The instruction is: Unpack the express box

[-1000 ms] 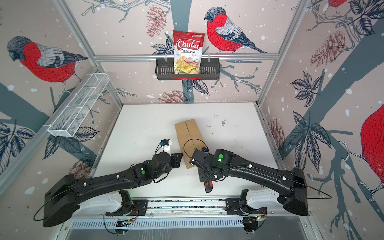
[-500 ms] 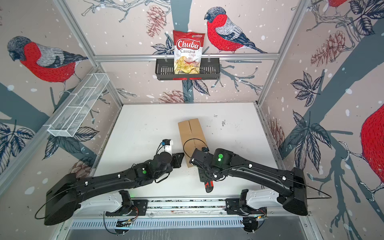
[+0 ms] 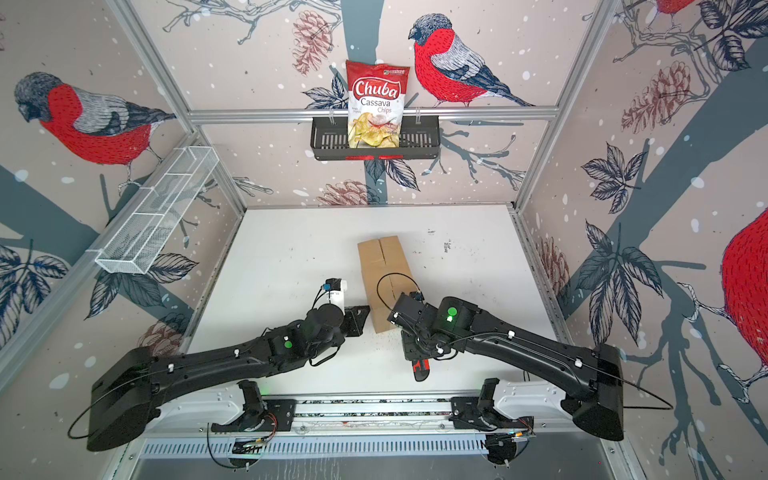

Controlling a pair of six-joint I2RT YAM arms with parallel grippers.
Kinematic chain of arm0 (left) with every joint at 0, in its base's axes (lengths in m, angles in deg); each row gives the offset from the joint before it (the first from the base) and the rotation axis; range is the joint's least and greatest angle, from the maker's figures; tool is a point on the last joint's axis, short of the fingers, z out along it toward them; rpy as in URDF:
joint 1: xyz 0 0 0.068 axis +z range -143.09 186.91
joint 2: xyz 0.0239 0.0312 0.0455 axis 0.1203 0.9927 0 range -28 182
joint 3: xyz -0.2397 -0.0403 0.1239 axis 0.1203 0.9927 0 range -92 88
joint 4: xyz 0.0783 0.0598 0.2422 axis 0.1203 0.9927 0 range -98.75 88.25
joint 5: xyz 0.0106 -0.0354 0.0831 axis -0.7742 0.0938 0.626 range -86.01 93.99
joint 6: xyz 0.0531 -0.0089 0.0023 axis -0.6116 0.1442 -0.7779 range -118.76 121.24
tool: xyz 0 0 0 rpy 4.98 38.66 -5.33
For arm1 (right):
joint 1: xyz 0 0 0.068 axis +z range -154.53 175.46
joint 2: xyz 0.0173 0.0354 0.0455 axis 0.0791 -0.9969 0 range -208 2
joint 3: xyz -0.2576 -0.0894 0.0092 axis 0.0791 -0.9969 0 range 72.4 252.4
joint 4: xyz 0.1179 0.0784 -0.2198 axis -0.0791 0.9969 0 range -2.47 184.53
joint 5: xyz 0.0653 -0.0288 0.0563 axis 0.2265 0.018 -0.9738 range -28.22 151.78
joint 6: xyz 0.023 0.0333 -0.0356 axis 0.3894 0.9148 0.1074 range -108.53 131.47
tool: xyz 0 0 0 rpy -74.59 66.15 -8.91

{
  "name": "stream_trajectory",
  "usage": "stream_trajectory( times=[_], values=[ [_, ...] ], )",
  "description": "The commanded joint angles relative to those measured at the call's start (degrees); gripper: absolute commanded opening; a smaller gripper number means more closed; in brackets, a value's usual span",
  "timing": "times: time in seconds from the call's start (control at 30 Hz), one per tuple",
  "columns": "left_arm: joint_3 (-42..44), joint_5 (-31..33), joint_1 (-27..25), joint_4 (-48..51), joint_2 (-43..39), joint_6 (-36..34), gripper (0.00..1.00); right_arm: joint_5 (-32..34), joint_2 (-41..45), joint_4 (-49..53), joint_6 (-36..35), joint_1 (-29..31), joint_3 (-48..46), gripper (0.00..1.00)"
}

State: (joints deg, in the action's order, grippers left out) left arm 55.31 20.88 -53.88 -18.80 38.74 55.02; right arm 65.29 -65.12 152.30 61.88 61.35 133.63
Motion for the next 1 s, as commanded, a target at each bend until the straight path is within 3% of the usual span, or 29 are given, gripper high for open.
stream_trajectory(
  times=[0.0, 0.27, 0.67, 0.97],
  values=[
    [-0.13, 2.13, -0.11, 0.19, -0.88, -0.21, 0.19, 0.29, 0.58, -1.01, -1.78, -0.88, -0.40, 0.12],
    [-0.43, 3.75, 0.88, 2.80, -2.32, -1.21, 0.21, -0.23, 0.75, -1.32, -3.48, -2.38, -0.59, 0.12],
    [-3.20, 0.74, 5.70, 3.37, -2.42, -4.60, 0.22, 0.17, 3.08, -0.54, -4.86, -4.94, -1.55, 0.12],
    [-5.27, -0.83, 6.28, 1.98, 0.44, -5.32, 0.23, -0.35, 2.99, -0.96, -7.38, -7.25, -1.90, 0.12]
  ],
)
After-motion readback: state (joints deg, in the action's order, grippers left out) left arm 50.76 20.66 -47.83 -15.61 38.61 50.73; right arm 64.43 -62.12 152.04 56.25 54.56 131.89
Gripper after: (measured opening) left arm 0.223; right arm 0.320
